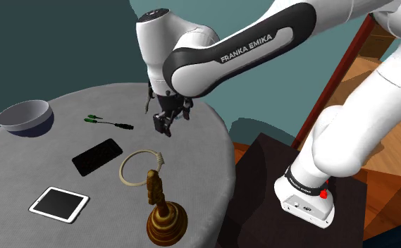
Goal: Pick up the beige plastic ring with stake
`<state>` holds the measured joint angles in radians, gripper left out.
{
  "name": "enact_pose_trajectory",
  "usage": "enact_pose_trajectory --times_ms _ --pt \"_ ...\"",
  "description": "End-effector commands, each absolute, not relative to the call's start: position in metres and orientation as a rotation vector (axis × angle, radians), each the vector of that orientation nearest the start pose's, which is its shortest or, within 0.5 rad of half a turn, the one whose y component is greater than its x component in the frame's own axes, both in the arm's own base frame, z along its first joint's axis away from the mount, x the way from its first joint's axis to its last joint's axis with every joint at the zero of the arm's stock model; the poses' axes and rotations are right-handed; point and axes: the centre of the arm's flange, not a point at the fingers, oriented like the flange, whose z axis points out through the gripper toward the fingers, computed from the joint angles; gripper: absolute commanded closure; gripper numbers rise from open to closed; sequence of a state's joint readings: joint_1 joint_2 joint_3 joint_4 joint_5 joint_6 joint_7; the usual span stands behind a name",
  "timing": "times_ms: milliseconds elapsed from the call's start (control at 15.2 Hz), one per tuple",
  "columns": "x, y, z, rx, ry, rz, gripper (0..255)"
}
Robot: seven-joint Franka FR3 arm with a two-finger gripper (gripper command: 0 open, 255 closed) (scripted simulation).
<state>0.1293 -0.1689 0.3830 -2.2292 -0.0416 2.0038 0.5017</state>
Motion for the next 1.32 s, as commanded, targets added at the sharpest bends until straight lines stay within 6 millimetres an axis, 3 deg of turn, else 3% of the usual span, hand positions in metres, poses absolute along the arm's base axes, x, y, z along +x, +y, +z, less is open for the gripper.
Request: enact_pose_trajectory --times_ms 0,396,924,1056,1122,1254 --pt "0.436 0.264 0.419 -3.262 -0.049 0.027 0" --pt "0.461 0.328 0.378 -3.266 -0.088 0.047 0" --pt "0.462 0.329 0.337 -3.266 -0.089 0.048 0" --pt "0.462 0.329 0.337 -3.266 -0.089 0.048 0" --pt "0.462 0.328 0.337 -3.266 -0.089 0.048 255" --pt "0.462 0.328 0.337 -3.266 -0.089 0.048 255"
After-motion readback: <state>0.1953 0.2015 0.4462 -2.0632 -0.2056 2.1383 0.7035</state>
